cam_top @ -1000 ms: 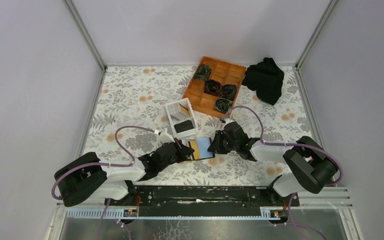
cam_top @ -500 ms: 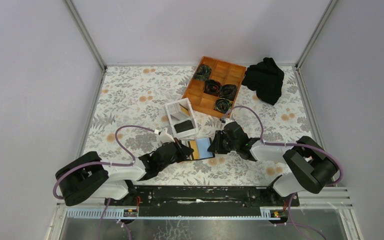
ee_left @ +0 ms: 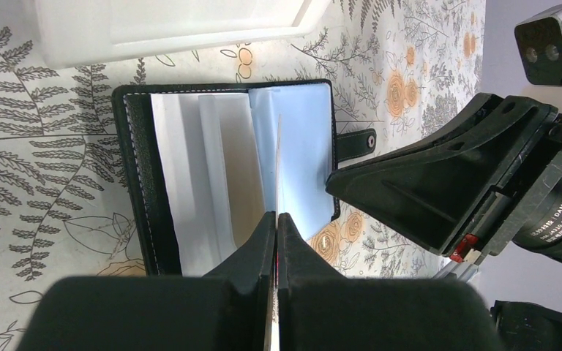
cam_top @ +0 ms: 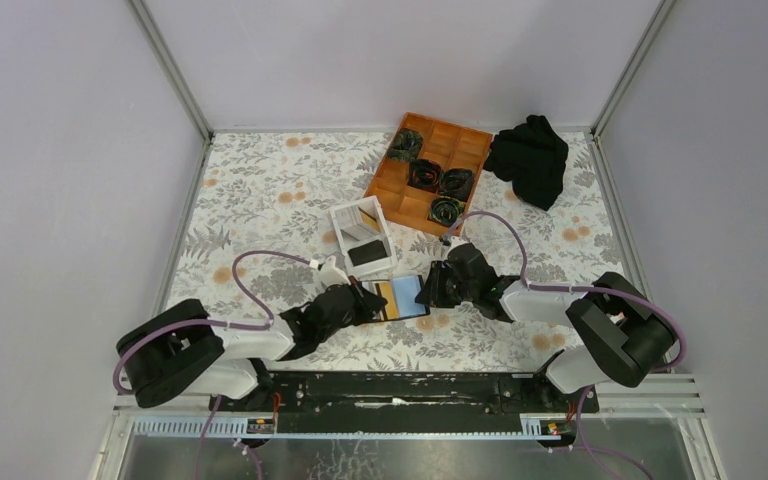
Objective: Put the credit cards into the card holder
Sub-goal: Insert the credit card into the card holder.
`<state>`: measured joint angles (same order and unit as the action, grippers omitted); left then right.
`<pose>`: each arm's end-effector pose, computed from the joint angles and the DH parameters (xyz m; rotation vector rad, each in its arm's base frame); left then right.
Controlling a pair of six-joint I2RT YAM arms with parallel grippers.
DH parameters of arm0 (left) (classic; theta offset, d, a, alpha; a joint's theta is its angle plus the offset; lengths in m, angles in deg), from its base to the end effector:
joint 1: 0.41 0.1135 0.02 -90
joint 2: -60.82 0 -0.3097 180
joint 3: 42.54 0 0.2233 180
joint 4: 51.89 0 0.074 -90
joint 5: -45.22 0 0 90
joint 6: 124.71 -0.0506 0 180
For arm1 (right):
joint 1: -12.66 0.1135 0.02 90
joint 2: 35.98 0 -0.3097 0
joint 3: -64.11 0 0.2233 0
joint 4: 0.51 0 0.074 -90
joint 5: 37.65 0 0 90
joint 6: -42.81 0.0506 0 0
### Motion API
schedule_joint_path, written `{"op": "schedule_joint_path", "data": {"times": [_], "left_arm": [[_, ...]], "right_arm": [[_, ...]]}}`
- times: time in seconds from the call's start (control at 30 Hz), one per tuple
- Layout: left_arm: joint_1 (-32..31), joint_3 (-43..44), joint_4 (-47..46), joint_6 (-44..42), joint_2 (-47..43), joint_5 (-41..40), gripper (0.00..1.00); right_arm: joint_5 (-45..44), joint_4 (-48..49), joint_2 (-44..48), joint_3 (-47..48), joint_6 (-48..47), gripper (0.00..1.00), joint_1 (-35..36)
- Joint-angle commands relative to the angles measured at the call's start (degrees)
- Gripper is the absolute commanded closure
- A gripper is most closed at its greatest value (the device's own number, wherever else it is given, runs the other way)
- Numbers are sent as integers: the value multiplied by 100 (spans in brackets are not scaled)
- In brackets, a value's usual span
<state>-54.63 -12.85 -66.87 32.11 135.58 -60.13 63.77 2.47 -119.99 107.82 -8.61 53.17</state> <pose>0.1293 -0.1565 0.1927 -0.4169 2.1979 -0.9710 0.1883 0.1741 0.2021 -0.1583 2.3842 0.9363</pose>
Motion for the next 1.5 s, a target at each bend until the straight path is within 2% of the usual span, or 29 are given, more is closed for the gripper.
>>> {"op": "schedule_joint_path", "data": {"times": [0.0,0.77,1.47], "left_arm": [[50,-9,-461,-114,144,13,100],[144,133,-512,-45,713,383,100],[286,134,-10,-296,461,-43,100]], "right_arm": [[-237,-187,-46,106,-174,79,62],[-280,-275,-24,129,-234,79,62],[-281,-325,-116,159,-259,79,62]]}}
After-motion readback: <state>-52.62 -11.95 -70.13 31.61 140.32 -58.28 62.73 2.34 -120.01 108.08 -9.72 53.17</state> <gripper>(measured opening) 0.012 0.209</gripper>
